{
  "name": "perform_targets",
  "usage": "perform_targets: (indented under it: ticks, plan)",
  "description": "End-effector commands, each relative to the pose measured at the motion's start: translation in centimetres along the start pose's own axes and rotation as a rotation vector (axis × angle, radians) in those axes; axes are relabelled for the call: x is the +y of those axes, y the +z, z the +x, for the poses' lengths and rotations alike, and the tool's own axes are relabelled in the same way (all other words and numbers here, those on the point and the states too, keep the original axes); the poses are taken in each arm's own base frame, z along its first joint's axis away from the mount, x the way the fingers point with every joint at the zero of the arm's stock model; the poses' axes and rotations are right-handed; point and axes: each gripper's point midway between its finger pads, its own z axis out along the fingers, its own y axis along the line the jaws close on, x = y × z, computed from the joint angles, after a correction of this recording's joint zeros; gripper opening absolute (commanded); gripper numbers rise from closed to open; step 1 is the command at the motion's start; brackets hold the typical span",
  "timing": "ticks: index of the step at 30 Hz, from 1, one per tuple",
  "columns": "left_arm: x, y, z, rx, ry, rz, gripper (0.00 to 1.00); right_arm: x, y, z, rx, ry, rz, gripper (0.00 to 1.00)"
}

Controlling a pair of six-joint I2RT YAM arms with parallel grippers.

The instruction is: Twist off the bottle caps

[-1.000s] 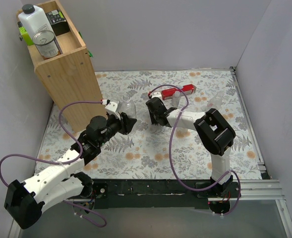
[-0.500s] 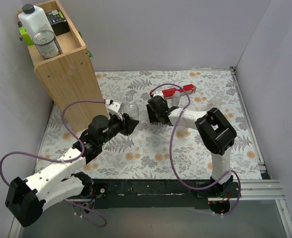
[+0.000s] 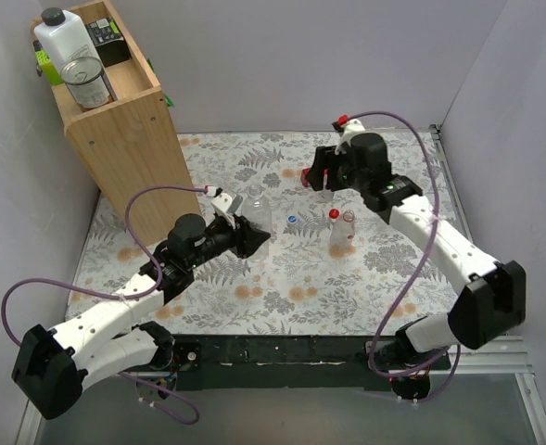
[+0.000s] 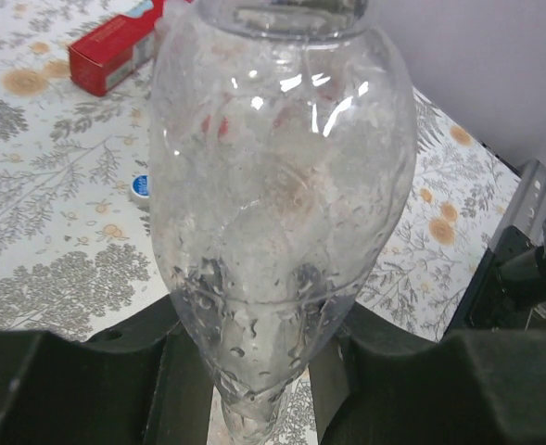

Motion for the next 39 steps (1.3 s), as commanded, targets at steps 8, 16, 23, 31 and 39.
perform_targets:
  ticks: [8, 16, 23, 31, 39]
  plan:
    - [-2.7, 1.2, 2.0, 0.112, -0.004, 0.17, 0.06, 10.2, -12.2, -6.5, -0.166, -0.072, -0.487, 0.68]
    - [-3.5, 1.4, 2.6, 0.134, 0.016, 0.201, 0.06, 13.7, -11.0, -4.5, -0.106, -0.095, -0.574, 0.67]
    - [-3.7, 1.4, 2.7, 0.141, 0.022, 0.2, 0.06, 15.2, -10.5, -3.4, -0.078, -0.086, -0.626, 0.65]
    - [-3.8, 1.4, 2.8, 0.145, 0.029, 0.198, 0.06, 16.4, -9.2, -0.6, -0.002, -0.077, -0.654, 0.64]
    - [-3.7, 1.3, 2.6, 0.132, 0.036, 0.185, 0.06, 16.1, -8.3, 0.9, 0.042, -0.092, -0.622, 0.51]
